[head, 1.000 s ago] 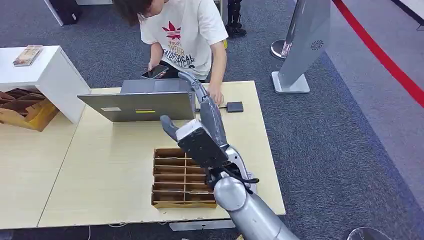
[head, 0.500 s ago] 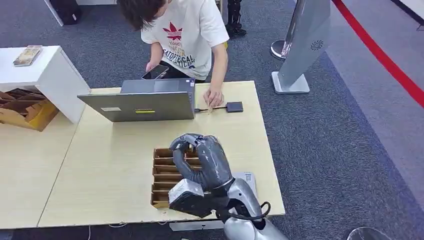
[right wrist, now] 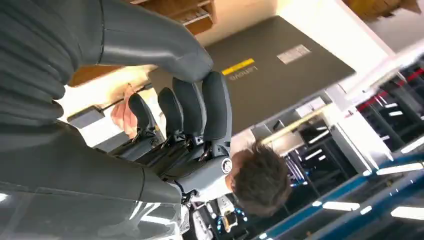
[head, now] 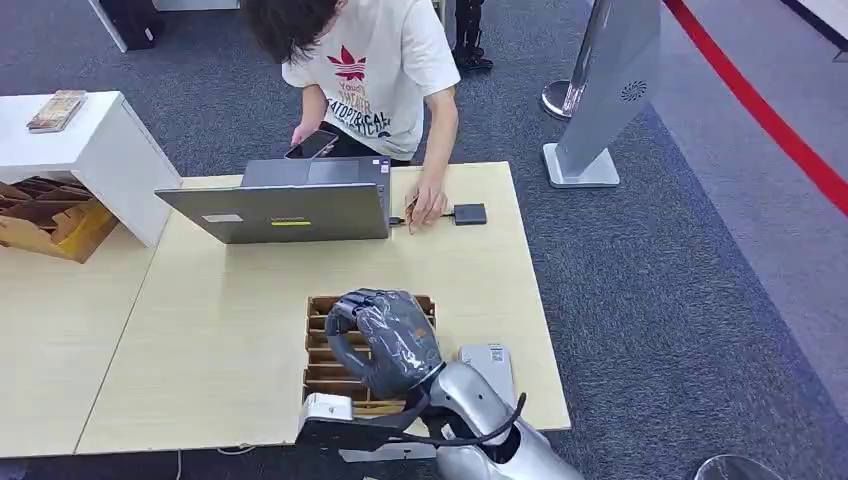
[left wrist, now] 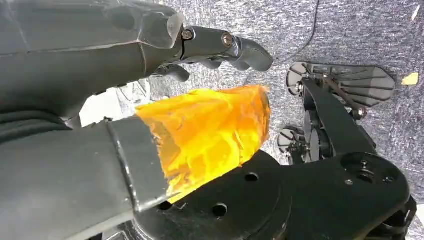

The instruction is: Pass the card to the sensor for recognition and then transmit it.

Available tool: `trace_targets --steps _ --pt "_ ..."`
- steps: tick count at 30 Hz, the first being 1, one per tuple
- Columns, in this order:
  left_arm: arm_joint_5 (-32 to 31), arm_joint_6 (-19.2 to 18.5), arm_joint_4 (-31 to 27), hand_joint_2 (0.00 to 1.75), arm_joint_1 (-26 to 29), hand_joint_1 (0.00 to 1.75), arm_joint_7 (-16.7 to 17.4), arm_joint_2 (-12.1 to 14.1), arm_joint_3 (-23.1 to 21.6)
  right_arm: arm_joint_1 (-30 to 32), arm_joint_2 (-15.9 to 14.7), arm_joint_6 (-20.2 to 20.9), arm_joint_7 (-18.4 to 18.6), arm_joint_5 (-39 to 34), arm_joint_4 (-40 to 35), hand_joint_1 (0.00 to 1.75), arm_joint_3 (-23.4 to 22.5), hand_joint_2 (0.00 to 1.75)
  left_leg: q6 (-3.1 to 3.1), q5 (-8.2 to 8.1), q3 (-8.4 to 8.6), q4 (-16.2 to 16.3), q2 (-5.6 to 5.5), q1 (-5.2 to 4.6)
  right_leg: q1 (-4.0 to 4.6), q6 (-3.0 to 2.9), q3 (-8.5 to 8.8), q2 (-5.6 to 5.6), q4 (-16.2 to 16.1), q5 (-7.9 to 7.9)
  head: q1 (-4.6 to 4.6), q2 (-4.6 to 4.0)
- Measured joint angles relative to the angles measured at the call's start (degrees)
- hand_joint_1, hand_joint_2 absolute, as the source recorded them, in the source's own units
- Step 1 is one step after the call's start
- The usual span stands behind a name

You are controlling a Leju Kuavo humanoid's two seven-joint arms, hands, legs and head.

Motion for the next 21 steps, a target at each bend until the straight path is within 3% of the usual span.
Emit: trace_targets --steps 4,6,10,13,15,21 --pt "0.0 0.0 0.0 0.00 0.0 0.00 0.1 0.0 0.0 -1.3 0.0 0.6 1.2 0.8 2.7 1.22 0.5 1.75 0.01 0.00 -0.01 0.0 0.00 0.00 0.00 0.00 0.00 0.00 0.0 0.00 -0.02 0.00" --pt "0.0 -0.1 0.0 0.00 0.0 0.00 0.1 0.0 0.0 -1.8 0.0 0.9 1.7 1.3 3.9 1.01 0.6 1.75 0.01 0.00 -0.01 0.0 0.00 0.00 0.00 0.00 0.00 0.00 0.0 0.00 0.00 0.00" --pt "0.0 -0.1 0.0 0.00 -0.1 0.00 0.2 0.0 -0.1 -2.7 0.0 1.2 2.6 2.0 6.5 0.96 1.0 1.75 0.01 0.00 -0.01 0.0 -0.01 0.00 0.00 0.00 0.00 0.00 0.0 0.00 0.00 0.00" --pt "0.0 -0.1 0.0 0.00 -0.1 0.00 0.3 0.0 -0.1 -3.3 0.2 1.4 3.2 2.6 8.1 1.01 1.2 1.75 0.01 0.00 0.00 0.0 0.00 0.00 0.00 0.00 0.00 0.00 0.0 0.00 0.00 0.00" --pt "0.0 -0.1 0.0 0.00 -0.1 0.00 0.4 0.0 -0.1 -3.6 0.2 1.5 3.2 2.9 8.7 1.22 1.2 1.75 0.01 0.00 -0.01 0.0 -0.01 0.00 0.00 0.00 0.00 -0.01 0.0 0.00 0.00 0.00" --pt "0.0 0.0 0.0 0.00 -0.6 0.00 1.0 0.0 -0.2 -5.1 1.0 1.2 3.9 3.8 12.5 1.24 1.3 1.75 0.01 0.01 0.00 0.0 -0.02 0.00 0.00 0.00 0.01 -0.02 0.0 0.00 -0.02 0.00"
